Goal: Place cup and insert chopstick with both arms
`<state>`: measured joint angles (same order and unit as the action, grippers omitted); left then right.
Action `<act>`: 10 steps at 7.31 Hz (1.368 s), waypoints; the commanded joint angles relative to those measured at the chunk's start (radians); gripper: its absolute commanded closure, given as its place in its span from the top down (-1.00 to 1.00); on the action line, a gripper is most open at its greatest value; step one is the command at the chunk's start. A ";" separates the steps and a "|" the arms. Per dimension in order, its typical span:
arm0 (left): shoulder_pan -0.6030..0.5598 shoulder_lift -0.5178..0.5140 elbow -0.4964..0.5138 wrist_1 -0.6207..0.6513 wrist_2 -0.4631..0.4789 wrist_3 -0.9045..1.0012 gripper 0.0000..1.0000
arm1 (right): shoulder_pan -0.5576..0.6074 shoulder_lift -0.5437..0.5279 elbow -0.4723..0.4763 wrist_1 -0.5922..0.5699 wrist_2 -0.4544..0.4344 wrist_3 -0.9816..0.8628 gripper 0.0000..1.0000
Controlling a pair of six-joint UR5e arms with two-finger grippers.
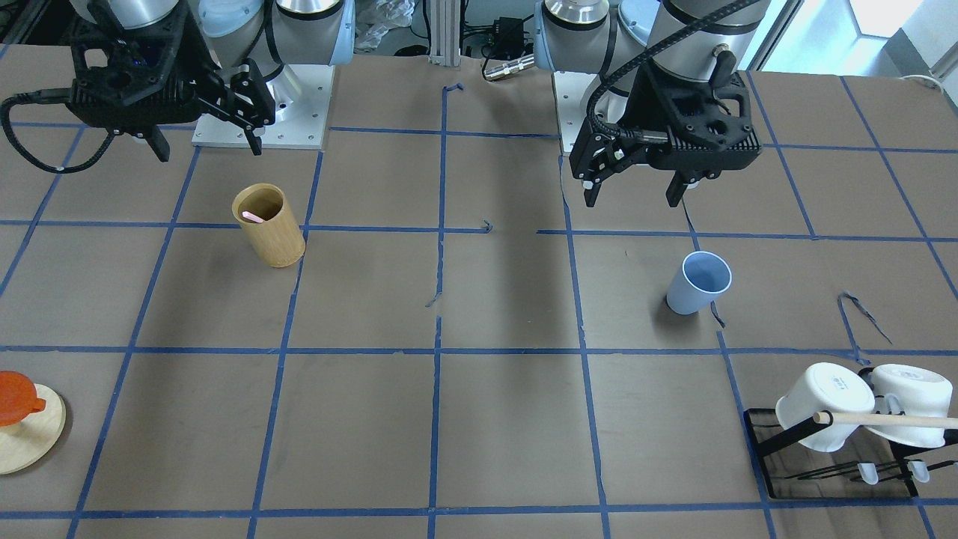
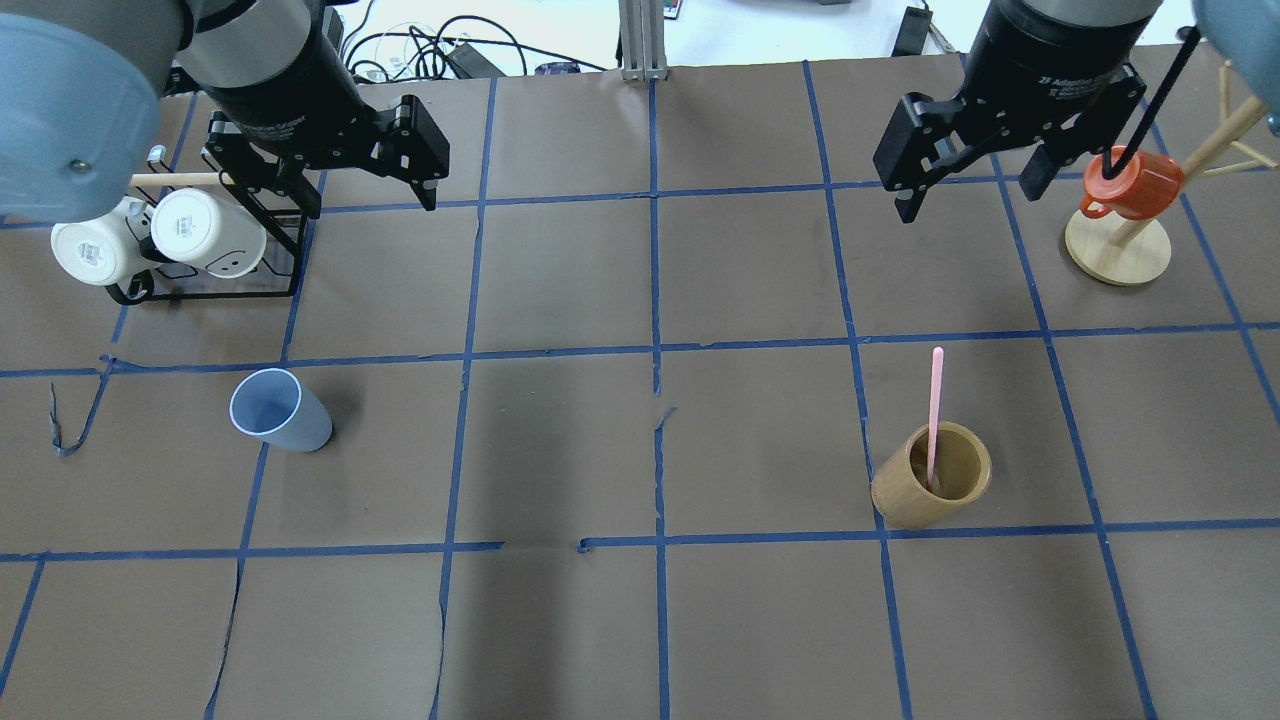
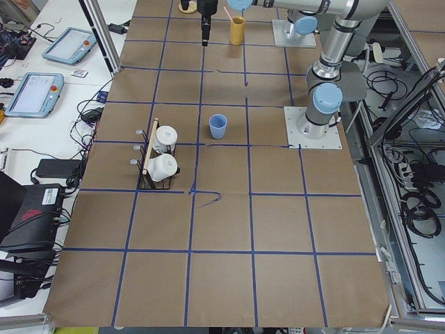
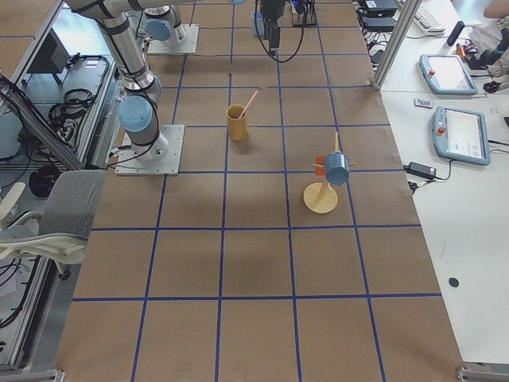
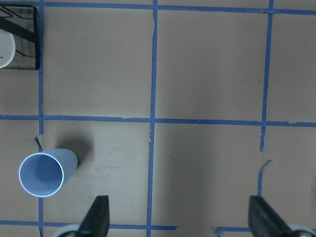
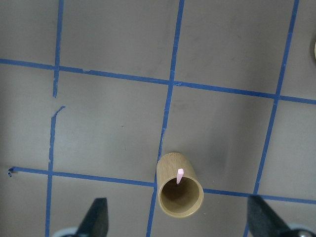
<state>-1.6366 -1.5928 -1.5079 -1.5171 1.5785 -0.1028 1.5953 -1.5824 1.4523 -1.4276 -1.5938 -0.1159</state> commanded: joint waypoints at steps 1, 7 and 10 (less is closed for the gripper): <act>0.000 0.001 0.000 0.000 0.000 0.000 1.00 | 0.000 -0.002 0.000 0.001 0.000 -0.002 1.00; 0.090 -0.028 -0.053 -0.011 0.002 0.037 1.00 | -0.002 0.002 0.109 -0.046 -0.075 -0.039 0.99; 0.234 -0.038 -0.298 0.140 0.005 0.185 0.99 | 0.000 -0.004 0.317 -0.213 -0.072 -0.059 1.00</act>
<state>-1.4736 -1.6265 -1.7000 -1.4581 1.5827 0.0275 1.5941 -1.5843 1.6857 -1.5685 -1.6639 -0.1642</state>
